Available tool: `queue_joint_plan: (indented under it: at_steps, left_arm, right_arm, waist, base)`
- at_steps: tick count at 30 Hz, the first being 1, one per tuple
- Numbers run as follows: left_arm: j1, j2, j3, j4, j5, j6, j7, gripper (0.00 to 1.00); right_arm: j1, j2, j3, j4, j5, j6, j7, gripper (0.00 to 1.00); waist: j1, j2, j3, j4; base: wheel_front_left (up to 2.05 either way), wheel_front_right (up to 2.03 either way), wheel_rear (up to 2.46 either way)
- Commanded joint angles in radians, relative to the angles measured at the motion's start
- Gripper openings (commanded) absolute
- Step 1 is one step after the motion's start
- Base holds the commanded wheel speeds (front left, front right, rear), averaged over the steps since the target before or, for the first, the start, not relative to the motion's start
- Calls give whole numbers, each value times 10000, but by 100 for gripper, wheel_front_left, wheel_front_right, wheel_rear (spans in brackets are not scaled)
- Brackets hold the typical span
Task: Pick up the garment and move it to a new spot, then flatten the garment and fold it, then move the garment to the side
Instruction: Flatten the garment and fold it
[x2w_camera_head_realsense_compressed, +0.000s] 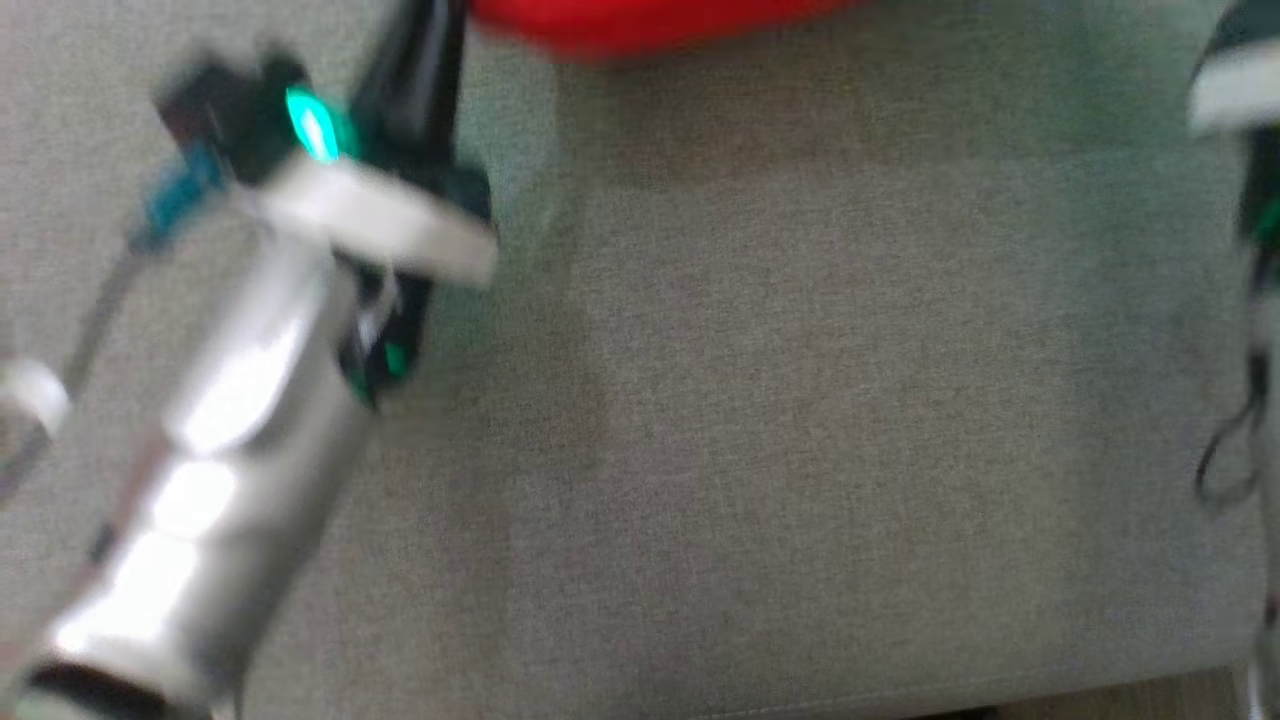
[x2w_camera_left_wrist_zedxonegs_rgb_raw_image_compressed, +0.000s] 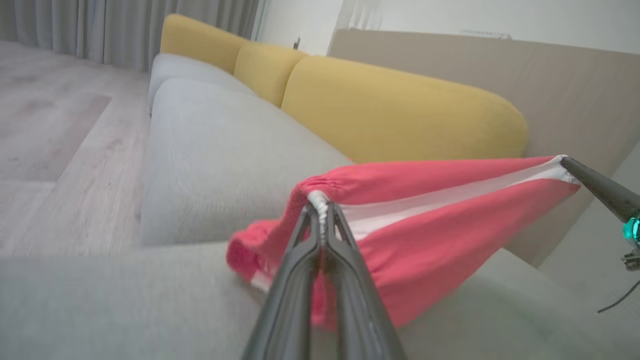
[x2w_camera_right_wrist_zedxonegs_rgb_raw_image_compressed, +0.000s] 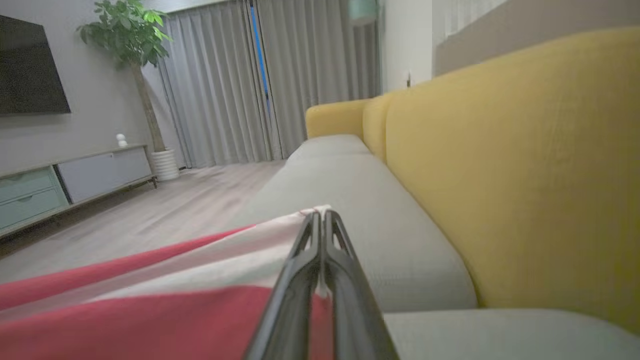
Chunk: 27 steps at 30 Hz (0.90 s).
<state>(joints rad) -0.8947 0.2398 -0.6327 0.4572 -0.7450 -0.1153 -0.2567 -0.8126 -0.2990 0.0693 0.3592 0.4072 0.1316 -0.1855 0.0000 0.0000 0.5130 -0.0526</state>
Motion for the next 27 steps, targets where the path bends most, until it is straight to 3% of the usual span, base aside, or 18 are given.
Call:
queue_joint_plan:
  at_steps: [1, 6, 10, 18, 27]
  left_arm:
    - [174, 214, 548, -522, 279, -25, -49, 0]
    - [2447, 41, 850, -1288, 1480, -24, -50, 0]
    - [4027, -122, 958, -1645, 1798, 18, -50, 0]
    - [6250, 157, 815, -2206, 1182, 34, 133, 0]
    - [8321, 749, 461, -4816, 200, 388, 1646, 0]
  right_arm:
    - [410, -36, -78, -578, 146, -9, 91, 0]
    - [3000, 44, -385, -1757, 622, -9, 864, 0]
    - [5054, 105, -613, -3018, 824, -9, 1568, 0]
    - [8239, 510, -1344, -5605, 884, -9, 2646, 0]
    - [9951, 1199, -2712, -7889, 760, -9, 3674, 0]
  waist:
    - [0, 0, -170, 3]
    - [0, 0, -782, 80]
    - [0, 0, -1303, 68]
    - [0, 0, -2335, -79]
    - [0, 0, -2918, 10]
  base:
    - [0, 0, 0]
    - [0, 0, 0]
    - [0, 0, 0]
    - [0, 0, 0]
    - [0, 0, 0]
